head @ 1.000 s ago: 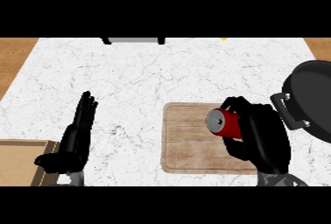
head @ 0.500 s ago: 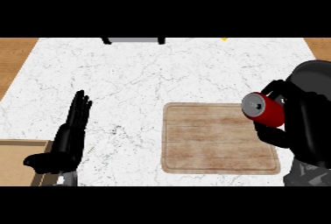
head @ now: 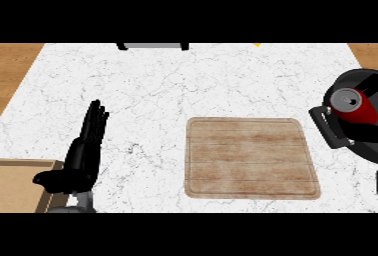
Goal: Pick the can from the cutting board and place it in the pot
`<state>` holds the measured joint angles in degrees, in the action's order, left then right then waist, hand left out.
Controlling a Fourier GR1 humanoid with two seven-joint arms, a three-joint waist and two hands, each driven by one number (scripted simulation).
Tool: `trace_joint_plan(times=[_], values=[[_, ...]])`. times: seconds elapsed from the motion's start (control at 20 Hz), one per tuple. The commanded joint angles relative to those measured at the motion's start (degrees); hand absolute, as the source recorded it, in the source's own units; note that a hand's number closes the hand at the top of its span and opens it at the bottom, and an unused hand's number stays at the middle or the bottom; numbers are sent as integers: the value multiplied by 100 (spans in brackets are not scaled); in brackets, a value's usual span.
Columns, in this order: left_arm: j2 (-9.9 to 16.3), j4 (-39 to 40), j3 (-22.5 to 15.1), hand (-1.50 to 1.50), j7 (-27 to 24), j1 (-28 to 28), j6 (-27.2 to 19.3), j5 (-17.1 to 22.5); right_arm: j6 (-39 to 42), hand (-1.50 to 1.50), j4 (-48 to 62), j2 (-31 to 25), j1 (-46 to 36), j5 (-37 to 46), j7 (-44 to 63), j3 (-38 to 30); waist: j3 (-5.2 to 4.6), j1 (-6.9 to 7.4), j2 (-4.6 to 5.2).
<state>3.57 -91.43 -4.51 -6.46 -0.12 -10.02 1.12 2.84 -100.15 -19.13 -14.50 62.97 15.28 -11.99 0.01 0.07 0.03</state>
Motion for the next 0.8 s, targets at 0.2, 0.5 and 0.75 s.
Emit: trace_joint_plan(times=[0.2, 0.5, 0.75], values=[[-159, 138, -111, 0, -221, 155, -88, -199, -471, 150, 2184, -851, -749, -532, -1005, -949, 1, 41, 7], [68, 475, 233, 0, -275, -164, 311, 142, -840, 150, 4096, -1284, -980, -834, -2152, -1214, 3, 60, 26], [-53, 41, 25, 0, 22, -106, 99, -63, -1001, 150, 5825, -1709, -1501, -730, -2757, -1260, 9, 128, 38]])
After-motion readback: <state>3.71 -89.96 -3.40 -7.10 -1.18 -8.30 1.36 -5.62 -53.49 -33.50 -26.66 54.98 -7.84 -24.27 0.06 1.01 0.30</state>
